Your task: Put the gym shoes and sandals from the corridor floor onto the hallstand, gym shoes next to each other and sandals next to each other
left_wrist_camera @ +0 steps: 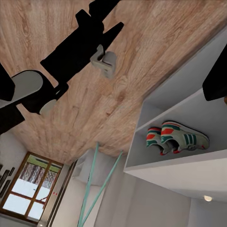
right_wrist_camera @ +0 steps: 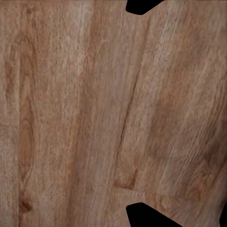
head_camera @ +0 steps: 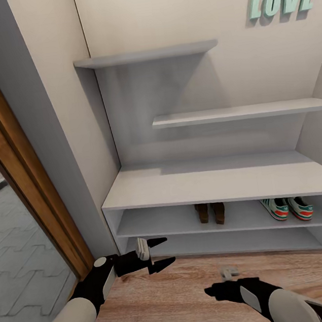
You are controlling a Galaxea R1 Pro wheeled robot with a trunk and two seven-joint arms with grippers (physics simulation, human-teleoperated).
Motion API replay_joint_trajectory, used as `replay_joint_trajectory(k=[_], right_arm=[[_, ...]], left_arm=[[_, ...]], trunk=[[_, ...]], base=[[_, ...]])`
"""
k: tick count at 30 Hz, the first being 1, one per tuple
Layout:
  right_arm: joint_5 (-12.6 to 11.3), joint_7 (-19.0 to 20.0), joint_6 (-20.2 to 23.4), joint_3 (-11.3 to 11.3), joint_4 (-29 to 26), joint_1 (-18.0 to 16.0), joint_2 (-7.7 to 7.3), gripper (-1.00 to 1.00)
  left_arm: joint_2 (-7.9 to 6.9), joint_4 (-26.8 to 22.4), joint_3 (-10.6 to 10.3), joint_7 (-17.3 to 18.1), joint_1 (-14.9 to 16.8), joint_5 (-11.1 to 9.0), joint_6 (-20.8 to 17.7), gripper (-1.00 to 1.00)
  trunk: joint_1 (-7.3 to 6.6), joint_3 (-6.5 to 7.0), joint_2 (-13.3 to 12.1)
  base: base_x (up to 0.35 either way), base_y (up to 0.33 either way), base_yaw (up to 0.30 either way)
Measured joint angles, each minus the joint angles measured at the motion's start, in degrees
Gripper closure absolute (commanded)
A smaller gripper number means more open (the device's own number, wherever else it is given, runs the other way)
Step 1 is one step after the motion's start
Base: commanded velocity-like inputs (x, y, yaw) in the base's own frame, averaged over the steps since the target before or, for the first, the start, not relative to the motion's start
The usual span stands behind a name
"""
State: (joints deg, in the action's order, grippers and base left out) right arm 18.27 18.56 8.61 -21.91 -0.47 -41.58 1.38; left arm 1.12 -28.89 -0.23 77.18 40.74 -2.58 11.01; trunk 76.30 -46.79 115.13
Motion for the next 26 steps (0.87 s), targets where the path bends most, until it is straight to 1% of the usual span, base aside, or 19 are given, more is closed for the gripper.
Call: replay_joint_trajectory(k=[11, 17, 20, 26], right_arm=[[0.04, 0.0, 0.0, 0.14, 0.02, 0.12, 0.42, -1.0], [0.0, 0.01, 0.0, 0.09, 0.0, 0.12, 0.1, -1.0], [-0.01, -0.01, 0.0, 0.08, 0.0, 0.12, 0.05, -1.0], [0.04, 0.0, 0.0, 0.12, 0.0, 0.12, 0.19, -1.0]], left_arm=[[-0.06, -0.03, 0.04, 0.06, 0.0, 0.0, 0.0, -1.0], [-0.06, -0.07, 0.07, 0.08, 0.0, -0.02, 0.0, -1.0], [-0.06, -0.07, 0.2, 0.07, 0.0, -0.58, 0.0, -1.0], [-0.21, -0.06, 0.37, 0.06, 0.0, -2.67, 0.0, -1.0]], trunk=[[0.0, 0.0, 0.0], [0.0, 0.0, 0.0], [0.0, 0.0, 0.0], [0.0, 0.0, 0.0]], base=[[0.0, 0.0, 0.0], [0.0, 0.0, 0.0], [0.0, 0.0, 0.0], [0.0, 0.0, 0.0]])
